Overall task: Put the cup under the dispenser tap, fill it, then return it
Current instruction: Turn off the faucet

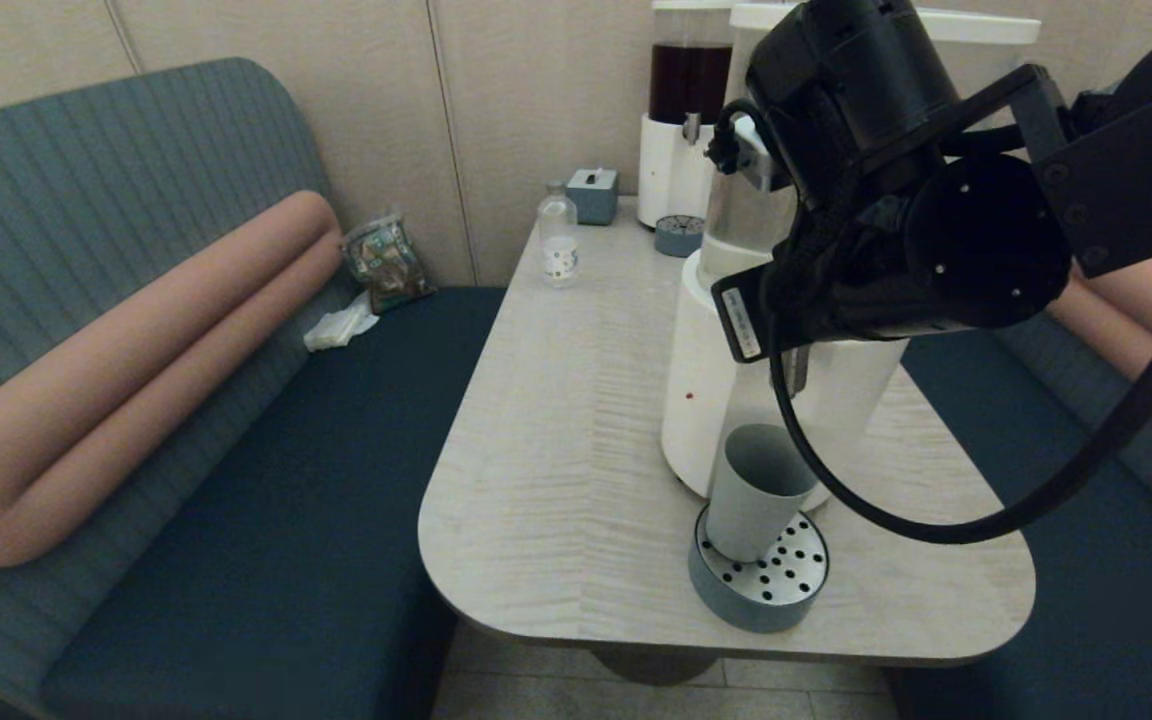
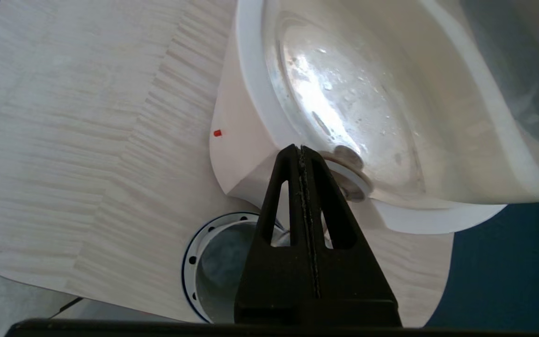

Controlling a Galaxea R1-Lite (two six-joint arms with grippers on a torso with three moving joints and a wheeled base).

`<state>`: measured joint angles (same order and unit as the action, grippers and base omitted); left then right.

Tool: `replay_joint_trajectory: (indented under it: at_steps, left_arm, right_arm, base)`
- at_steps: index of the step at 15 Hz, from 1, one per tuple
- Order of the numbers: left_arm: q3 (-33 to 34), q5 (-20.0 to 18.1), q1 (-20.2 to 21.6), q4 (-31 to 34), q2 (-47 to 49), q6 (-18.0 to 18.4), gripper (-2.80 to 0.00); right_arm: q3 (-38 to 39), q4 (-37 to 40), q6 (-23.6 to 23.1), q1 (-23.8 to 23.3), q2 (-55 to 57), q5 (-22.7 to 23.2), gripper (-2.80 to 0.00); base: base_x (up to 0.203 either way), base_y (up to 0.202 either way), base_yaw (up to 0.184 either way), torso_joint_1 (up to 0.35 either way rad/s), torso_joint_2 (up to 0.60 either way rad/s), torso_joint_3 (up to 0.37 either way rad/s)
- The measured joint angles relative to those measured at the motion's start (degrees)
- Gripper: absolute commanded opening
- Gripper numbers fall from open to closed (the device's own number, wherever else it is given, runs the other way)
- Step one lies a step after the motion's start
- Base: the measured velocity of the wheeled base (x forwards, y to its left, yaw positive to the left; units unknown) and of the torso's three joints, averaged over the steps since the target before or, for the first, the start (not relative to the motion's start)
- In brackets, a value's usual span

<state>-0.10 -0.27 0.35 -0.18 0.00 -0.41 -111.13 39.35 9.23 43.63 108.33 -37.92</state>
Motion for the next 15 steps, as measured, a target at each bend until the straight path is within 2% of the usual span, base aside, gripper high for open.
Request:
replay_joint_trajectory:
  at_steps: [8, 15]
  left_arm:
    - [0.0, 0.0, 0.0, 0.1, 0.0, 0.0, -2.80]
    - [-0.1, 0.0, 0.0, 0.0, 0.0, 0.0, -2.80]
  right_arm:
    - [0.1, 0.4, 0.3, -0.7, -0.2, 0.1, -2.80]
    - [0.0, -1.8, 0.5, 0.8, -2.2, 1.6, -2.80]
  base:
    - [0.000, 0.000, 0.000, 0.000, 0.00, 0.000]
    - [0.000, 0.000, 0.000, 0.000, 0.00, 0.000]
